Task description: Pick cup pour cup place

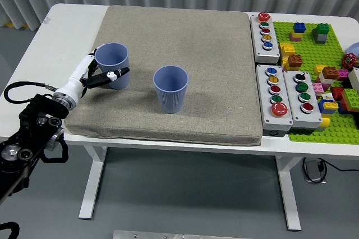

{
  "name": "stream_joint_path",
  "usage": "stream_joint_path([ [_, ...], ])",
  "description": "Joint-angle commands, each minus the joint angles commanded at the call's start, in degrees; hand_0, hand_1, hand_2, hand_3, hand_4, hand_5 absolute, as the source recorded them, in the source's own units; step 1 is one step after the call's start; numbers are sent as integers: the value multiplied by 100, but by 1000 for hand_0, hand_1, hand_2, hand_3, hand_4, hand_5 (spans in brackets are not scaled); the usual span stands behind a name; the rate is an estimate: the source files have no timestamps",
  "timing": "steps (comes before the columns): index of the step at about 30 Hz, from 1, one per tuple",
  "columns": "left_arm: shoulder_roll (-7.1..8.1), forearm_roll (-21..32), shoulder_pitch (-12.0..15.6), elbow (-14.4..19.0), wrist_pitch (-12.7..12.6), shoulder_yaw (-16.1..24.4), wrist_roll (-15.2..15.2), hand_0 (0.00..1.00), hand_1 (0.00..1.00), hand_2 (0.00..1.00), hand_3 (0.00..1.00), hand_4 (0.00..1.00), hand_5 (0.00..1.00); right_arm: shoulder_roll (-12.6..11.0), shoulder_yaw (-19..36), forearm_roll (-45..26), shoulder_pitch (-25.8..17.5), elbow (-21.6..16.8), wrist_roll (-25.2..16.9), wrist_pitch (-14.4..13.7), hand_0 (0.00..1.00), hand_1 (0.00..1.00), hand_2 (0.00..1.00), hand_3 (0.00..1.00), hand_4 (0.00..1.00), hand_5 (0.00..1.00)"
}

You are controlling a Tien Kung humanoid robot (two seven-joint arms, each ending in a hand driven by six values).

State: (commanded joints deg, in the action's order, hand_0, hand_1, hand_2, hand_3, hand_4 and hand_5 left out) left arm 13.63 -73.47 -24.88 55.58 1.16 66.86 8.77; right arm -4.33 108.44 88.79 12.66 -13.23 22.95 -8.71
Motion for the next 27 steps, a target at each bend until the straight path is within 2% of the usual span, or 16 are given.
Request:
stream_joint_path([
  [12, -43, -53, 8, 15, 43, 5, -20, 912, 887, 998, 998, 986, 427, 1, 3, -6, 21, 0, -2, -1, 695, 668, 609, 610, 2, 329],
  [13, -44, -57, 5, 15, 46, 4, -21, 824, 816, 968, 998, 986, 426, 1, 3, -6, 23, 1, -2, -1, 695, 669, 609, 610, 2, 329],
  [18, -46, -17, -14, -33, 10, -23, -15, 824, 816, 968, 998, 986, 426, 3, -4, -16, 27, -1, 2, -4, 695, 669, 609, 610, 2, 329],
  [19, -51, -2, -17, -51, -17, -35, -4, 775, 755, 910, 943, 983, 421, 4, -4, -14, 28, -1, 3, -3, 695, 669, 609, 610, 2, 330],
  [24, -77, 34, -25, -65, -120, -48, 32, 775, 755, 910, 943, 983, 421, 8, -2, -16, 28, 0, 4, -5, 695, 669, 609, 610, 2, 330],
  [25, -82, 38, -28, -70, -145, -52, 36, 710, 729, 875, 846, 967, 397, 8, -2, -17, 29, 0, 3, -5, 695, 669, 609, 610, 2, 330],
  [27, -89, 57, -24, -72, -189, -58, 42, 710, 729, 875, 846, 967, 397, 9, 1, -14, 28, -1, 4, -6, 695, 669, 609, 610, 2, 330],
])
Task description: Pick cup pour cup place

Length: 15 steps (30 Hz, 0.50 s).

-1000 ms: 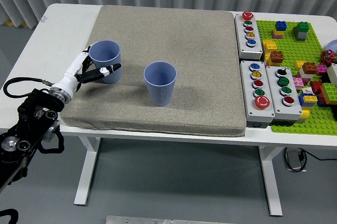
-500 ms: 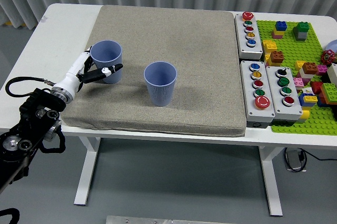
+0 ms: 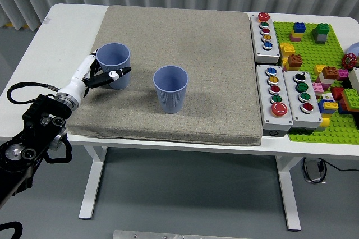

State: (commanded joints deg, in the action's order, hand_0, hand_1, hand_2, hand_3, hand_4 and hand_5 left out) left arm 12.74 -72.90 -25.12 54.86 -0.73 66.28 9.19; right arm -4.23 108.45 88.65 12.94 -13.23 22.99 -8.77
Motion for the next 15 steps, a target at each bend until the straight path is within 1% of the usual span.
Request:
stream_joint_path([
  [3, -11, 22, 2, 2, -35, 0, 13, 710, 729, 875, 846, 967, 397, -1, 0, 1, 5, 0, 1, 2, 695, 669, 609, 610, 2, 330],
  [4, -16, 21, 1, 3, -37, -1, 14, 689, 695, 832, 797, 954, 385, 0, 1, 1, 8, -1, 3, 0, 695, 668, 609, 611, 2, 331],
  [9, -45, 33, 2, 7, -51, -3, 26, 689, 695, 832, 797, 954, 385, -1, 2, 7, 13, -2, 9, 5, 695, 668, 609, 611, 2, 331],
  [10, -48, 36, 3, 7, -52, -2, 28, 631, 654, 805, 777, 945, 374, -1, 1, 7, 13, -2, 10, 5, 694, 669, 609, 610, 2, 331],
  [15, -101, 109, 30, -10, -179, -14, 80, 631, 654, 805, 777, 945, 374, 2, 7, 15, 12, -2, 13, 5, 694, 669, 609, 610, 2, 331],
])
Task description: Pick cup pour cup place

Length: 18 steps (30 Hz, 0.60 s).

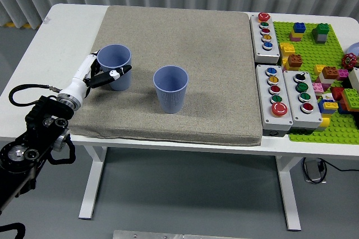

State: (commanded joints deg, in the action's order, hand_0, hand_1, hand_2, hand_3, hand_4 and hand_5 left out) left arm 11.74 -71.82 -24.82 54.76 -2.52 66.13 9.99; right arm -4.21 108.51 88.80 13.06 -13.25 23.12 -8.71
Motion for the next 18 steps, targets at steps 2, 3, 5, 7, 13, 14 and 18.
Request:
stream_joint_path([
  [2, -12, 6, 11, 0, -15, -1, 7, 567, 611, 764, 734, 937, 352, 1, 0, -5, -4, 0, 1, -1, 694, 669, 609, 610, 2, 333],
  [3, -15, 8, 15, 2, -18, -1, 10, 567, 611, 764, 734, 937, 352, 1, 1, -4, -5, 0, 1, 0, 694, 669, 609, 610, 2, 333],
  [5, -24, 11, 30, 10, -28, 1, 20, 567, 611, 764, 734, 937, 352, 1, 2, -2, -11, 1, 0, 1, 694, 669, 609, 610, 2, 333],
  [7, -28, 8, 37, 15, -42, 4, 23, 563, 602, 741, 668, 929, 347, 0, 4, 5, -14, 2, -1, 4, 694, 669, 609, 610, 2, 333],
  [13, -24, 8, 42, 27, -70, 10, 30, 572, 606, 740, 627, 930, 352, -3, 3, 12, -18, 3, -1, 10, 694, 668, 608, 611, 2, 335],
  [14, -23, 8, 43, 28, -70, 12, 30, 572, 606, 740, 627, 930, 352, -4, 1, 10, -19, 3, -1, 10, 694, 668, 608, 611, 2, 335],
  [18, -25, 2, 51, 31, -65, 6, 31, 572, 606, 740, 627, 930, 352, -4, 2, 18, -29, 2, 0, 14, 694, 668, 608, 611, 2, 335],
])
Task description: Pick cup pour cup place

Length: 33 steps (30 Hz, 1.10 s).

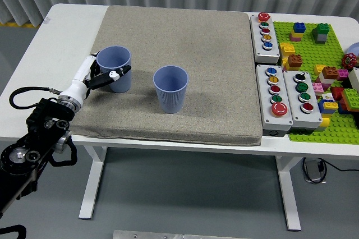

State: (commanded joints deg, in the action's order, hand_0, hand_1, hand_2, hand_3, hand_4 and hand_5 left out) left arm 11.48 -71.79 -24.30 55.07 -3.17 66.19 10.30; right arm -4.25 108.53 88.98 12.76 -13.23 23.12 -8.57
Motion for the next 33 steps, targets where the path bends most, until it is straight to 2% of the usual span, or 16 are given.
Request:
stream_joint_path([
  [12, -54, -9, 109, 174, -109, 16, 52, 561, 588, 705, 606, 904, 320, 1, 19, 36, -32, 0, 0, 16, 694, 669, 609, 610, 2, 335],
  [13, -57, -13, 112, 185, -112, 18, 55, 484, 554, 693, 597, 884, 287, 1, 19, 34, -31, 0, 0, 16, 695, 669, 609, 610, 2, 335],
  [18, -63, -20, 124, 222, -152, 34, 84, 484, 554, 693, 597, 884, 287, -2, 6, 10, -18, 3, -8, 14, 695, 669, 609, 610, 2, 335],
  [19, -64, -21, 126, 227, -155, 36, 86, 438, 518, 680, 594, 871, 266, -3, 4, 6, -16, 3, -8, 14, 694, 669, 609, 610, 2, 334],
  [28, -76, -80, 166, 384, -165, 79, 80, 437, 519, 684, 593, 871, 264, -4, 2, -3, -13, 5, -12, 15, 694, 669, 609, 610, 2, 334],
  [33, -67, -179, 184, 594, -153, 121, 72, 431, 516, 680, 585, 864, 254, -12, -3, -19, -3, 7, -20, 12, 694, 669, 609, 610, 2, 330],
])
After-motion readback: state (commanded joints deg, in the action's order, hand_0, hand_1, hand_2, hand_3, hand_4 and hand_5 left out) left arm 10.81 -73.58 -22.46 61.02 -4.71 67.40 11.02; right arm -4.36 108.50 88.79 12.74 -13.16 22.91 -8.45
